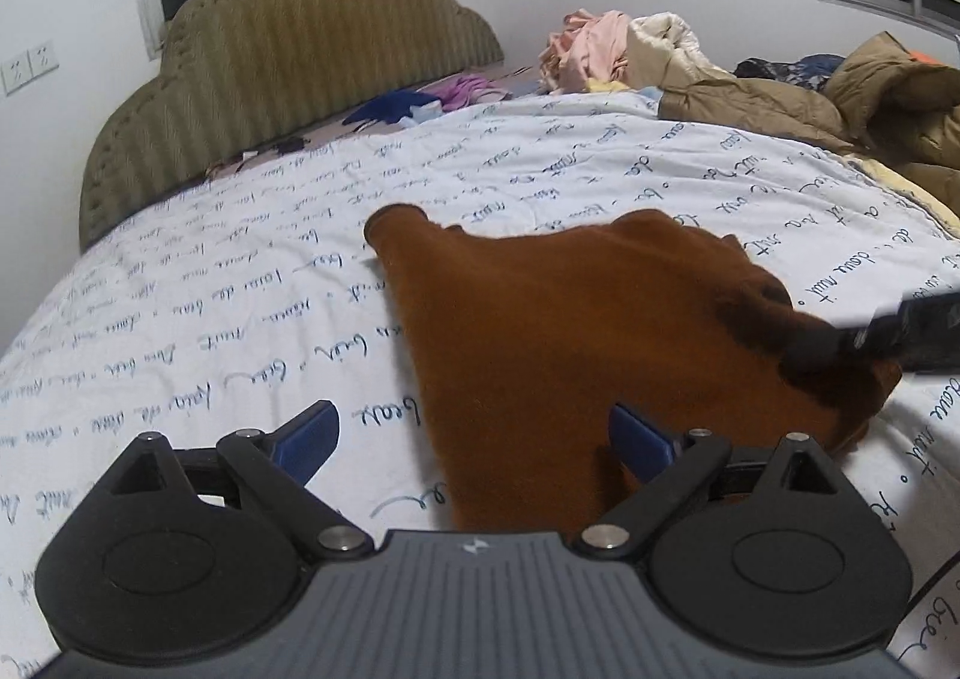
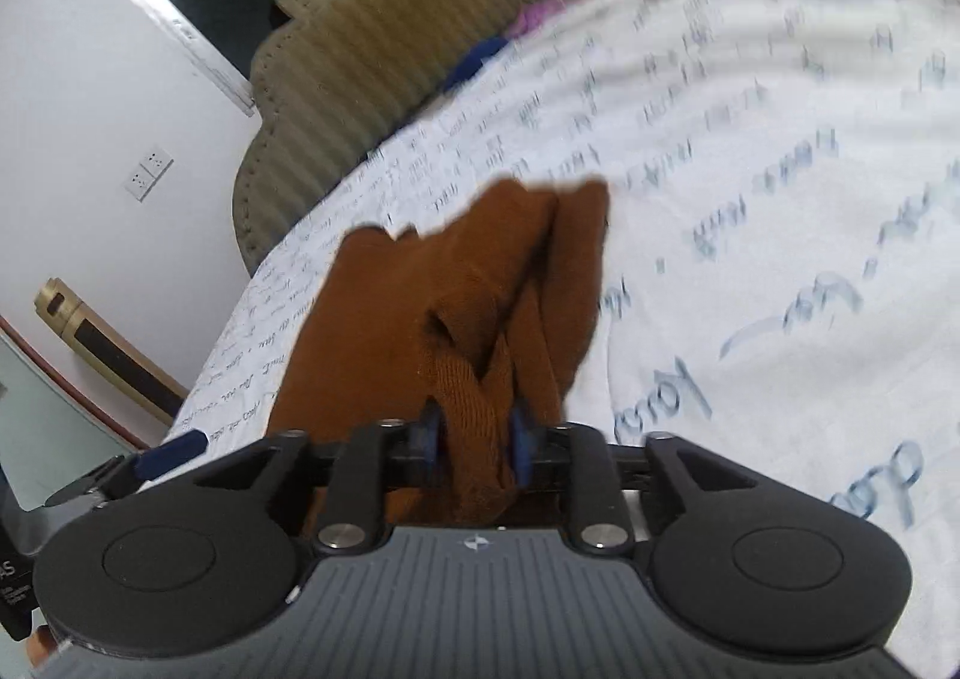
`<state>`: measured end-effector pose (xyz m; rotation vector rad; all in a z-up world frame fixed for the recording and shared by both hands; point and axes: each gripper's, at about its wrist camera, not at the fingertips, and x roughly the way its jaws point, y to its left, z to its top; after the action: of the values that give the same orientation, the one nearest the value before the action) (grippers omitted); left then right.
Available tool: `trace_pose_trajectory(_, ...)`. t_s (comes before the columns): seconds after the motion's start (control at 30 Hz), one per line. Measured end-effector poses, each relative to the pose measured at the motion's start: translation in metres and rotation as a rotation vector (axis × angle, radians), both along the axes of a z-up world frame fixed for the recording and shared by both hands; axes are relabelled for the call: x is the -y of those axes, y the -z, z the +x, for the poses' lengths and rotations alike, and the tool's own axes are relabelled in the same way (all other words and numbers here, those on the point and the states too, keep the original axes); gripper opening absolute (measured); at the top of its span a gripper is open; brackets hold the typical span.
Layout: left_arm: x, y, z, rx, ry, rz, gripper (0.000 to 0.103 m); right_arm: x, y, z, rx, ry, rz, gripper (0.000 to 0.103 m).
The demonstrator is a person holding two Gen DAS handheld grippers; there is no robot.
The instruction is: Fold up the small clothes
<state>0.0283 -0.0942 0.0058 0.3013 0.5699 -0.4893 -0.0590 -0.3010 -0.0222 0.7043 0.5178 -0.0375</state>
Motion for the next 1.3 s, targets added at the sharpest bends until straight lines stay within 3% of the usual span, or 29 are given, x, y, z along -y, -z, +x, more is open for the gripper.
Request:
trace_pose_trajectory(0.07, 0.001, 0.003, 0.001, -0.019, -0.005, -0.003, 0.098, -0.006, -0.015, -0.003, 0.017, 0.035, -0.108, 0.057)
trace_pose_trajectory(0.13, 0.002, 0.004, 0.001, -0.019, -0.010, 0.003, 0.098, -0.009, -0.026, 0.003, 0.034, 0.032, -0.173, 0.061)
trace_pose_trajectory(0.23, 0.003, 0.003, 0.001, -0.011, -0.026, 0.010, 0.098, -0.003, -0.030, 0.025, 0.032, 0.003, -0.167, 0.061)
trace_pose_trajectory(0.4, 0.002, 0.003, 0.005, -0.030, -0.045, 0.014, 0.098, 0.007, -0.016, 0.075, -0.099, -0.024, -0.206, 0.061)
trace_pose_trajectory(0.43, 0.002, 0.004, 0.006, -0.031, -0.049, 0.017, 0.098, 0.006, -0.014, 0.080, -0.103, -0.033, -0.217, 0.055)
trace_pose_trajectory(0.47, 0.002, 0.005, 0.007, -0.034, -0.052, 0.018, 0.098, 0.005, -0.013, 0.083, -0.100, -0.041, -0.227, 0.038)
trace_pose_trajectory(0.57, 0.000, 0.006, 0.007, -0.044, -0.053, 0.013, 0.098, 0.002, -0.010, 0.088, -0.097, -0.013, -0.262, 0.026)
trace_pose_trajectory(0.7, -0.001, 0.006, 0.007, -0.044, -0.053, 0.009, 0.098, 0.001, -0.009, 0.087, -0.097, 0.012, -0.276, 0.027)
trace_pose_trajectory(0.73, -0.002, 0.006, 0.007, -0.043, -0.053, 0.001, 0.098, 0.000, -0.011, 0.085, -0.098, 0.011, -0.281, 0.035)
trace_pose_trajectory(0.77, -0.004, 0.005, 0.007, -0.045, -0.051, -0.012, 0.098, -0.002, -0.012, 0.082, -0.092, 0.007, -0.285, 0.049)
trace_pose_trajectory(0.87, -0.015, 0.006, 0.015, -0.093, -0.049, -0.084, 0.098, -0.003, -0.019, 0.068, -0.070, 0.008, -0.297, 0.079)
trace_pose_trajectory(0.97, -0.032, 0.011, 0.032, -0.205, -0.062, -0.180, 0.098, 0.005, -0.021, 0.051, -0.059, -0.031, -0.242, 0.084)
trace_pose_trajectory(1.17, -0.064, 0.034, 0.064, -0.493, -0.077, -0.463, 0.098, 0.023, -0.001, 0.032, -0.106, -0.111, -0.058, 0.088)
trace_pose_trajectory(1.3, -0.062, 0.042, 0.072, -0.538, -0.057, -0.541, 0.097, 0.023, 0.013, 0.029, -0.088, -0.127, 0.011, 0.088)
